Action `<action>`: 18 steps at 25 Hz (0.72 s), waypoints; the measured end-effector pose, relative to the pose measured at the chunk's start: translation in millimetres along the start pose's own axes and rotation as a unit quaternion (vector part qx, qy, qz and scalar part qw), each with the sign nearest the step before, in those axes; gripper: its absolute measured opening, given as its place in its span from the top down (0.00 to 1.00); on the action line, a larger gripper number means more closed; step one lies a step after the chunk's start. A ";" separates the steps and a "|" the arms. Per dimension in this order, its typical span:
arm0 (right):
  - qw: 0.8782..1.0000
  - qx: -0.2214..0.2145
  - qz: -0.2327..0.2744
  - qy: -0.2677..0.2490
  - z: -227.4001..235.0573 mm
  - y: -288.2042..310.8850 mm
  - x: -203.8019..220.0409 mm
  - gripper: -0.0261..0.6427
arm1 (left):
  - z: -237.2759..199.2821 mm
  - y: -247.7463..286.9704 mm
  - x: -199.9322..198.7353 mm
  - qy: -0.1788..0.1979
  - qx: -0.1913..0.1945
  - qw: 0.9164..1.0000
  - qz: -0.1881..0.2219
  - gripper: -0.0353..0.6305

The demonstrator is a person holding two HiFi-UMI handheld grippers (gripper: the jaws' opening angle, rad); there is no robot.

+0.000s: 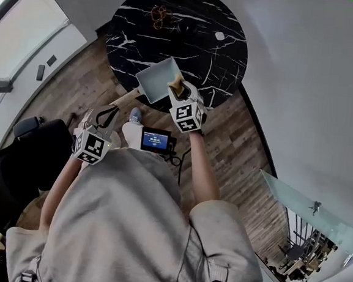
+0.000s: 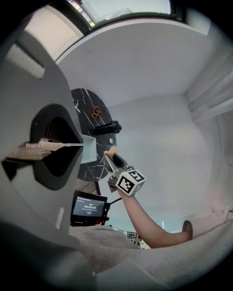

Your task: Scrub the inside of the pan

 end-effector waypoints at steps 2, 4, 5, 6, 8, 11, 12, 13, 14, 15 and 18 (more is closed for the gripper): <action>1.000 -0.019 -0.020 -0.014 8.1 32.6 12.2 0.68 | -8.8 16.0 8.2 -0.007 -0.004 1.000 -0.023 0.95; 0.998 -0.031 -0.041 -0.024 12.5 59.3 22.5 0.67 | -13.8 26.0 16.8 -0.020 -0.004 0.999 -0.040 0.95; 0.998 -0.035 -0.051 -0.029 13.4 70.9 27.1 0.65 | -15.8 30.4 22.0 -0.026 -0.002 0.998 -0.048 0.95; 0.997 -0.036 -0.061 -0.034 14.2 81.9 31.5 0.65 | -18.4 35.4 28.1 -0.032 0.000 0.998 -0.056 0.95; 0.995 -0.043 -0.078 -0.044 14.7 101.3 39.0 0.61 | -25.1 47.3 41.0 -0.041 0.007 0.997 -0.072 0.95; 0.993 -0.055 -0.090 -0.048 14.3 112.0 41.5 0.55 | -34.0 63.0 58.2 -0.049 0.024 0.994 -0.093 0.94; 0.993 -0.058 -0.090 -0.042 14.1 110.4 40.6 0.55 | -36.4 67.2 63.8 -0.051 0.028 0.993 -0.099 0.94; 0.993 -0.063 -0.091 -0.035 13.3 107.6 40.4 0.55 | -38.4 70.9 69.7 -0.055 0.032 0.992 -0.106 0.93; 0.993 -0.069 -0.095 -0.030 11.9 104.7 41.3 0.56 | -39.6 74.5 75.8 -0.059 0.036 0.991 -0.113 0.91; 0.992 -0.073 -0.100 -0.029 10.5 102.5 42.9 0.58 | -39.9 78.0 81.9 -0.064 0.039 0.990 -0.121 0.88; 0.990 -0.086 -0.111 -0.035 7.8 108.3 44.6 0.61 | -38.3 88.2 97.2 -0.063 0.046 0.987 -0.143 0.78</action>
Point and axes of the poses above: the fingertips, and each gripper's own axes: y forward along the fingers, z to its right, x out of its underside, the point moved 7 cm from there along -y, backward along the fingers, and after that the axes turned 11 degrees about -y, right-handed, at the moved point
